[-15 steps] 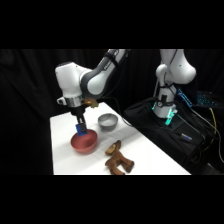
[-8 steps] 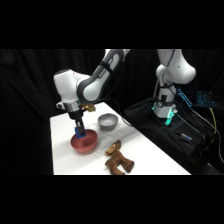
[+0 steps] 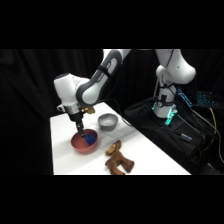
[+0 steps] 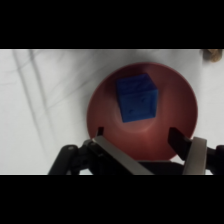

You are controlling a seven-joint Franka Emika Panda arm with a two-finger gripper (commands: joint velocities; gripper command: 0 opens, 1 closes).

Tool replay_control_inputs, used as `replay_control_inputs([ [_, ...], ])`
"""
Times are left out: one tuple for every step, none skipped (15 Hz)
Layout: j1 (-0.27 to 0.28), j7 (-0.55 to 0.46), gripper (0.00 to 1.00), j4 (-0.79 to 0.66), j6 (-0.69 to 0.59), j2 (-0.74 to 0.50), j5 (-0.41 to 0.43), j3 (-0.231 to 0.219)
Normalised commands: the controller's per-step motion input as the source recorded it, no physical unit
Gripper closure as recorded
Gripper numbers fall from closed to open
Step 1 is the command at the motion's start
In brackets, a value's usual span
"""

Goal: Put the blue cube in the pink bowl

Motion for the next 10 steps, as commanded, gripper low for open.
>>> replay_control_inputs([
  [-0.007,0.04,0.00,-0.11,-0.08,-0.23,0.098,-0.008],
  [0.013,0.06,0.00,-0.18,-0.08,-0.30,0.076,-0.023],
  [0.019,0.06,0.00,-0.23,-0.08,-0.35,0.071,-0.022],
  [0.030,0.06,0.00,-0.28,-0.07,-0.41,0.060,-0.027],
  [0.036,0.05,0.00,-0.32,-0.07,-0.46,0.055,-0.027],
  [0.040,0.05,0.00,-0.31,-0.11,-0.46,0.050,-0.032],
  [0.049,0.05,0.00,-0.30,-0.15,-0.46,0.034,-0.039],
  [0.058,0.06,0.00,-0.30,-0.18,-0.46,0.023,-0.046],
  [0.067,0.07,0.00,-0.30,-0.16,-0.47,0.008,-0.053],
  [0.067,0.06,0.00,-0.30,-0.17,-0.48,0.008,-0.052],
])
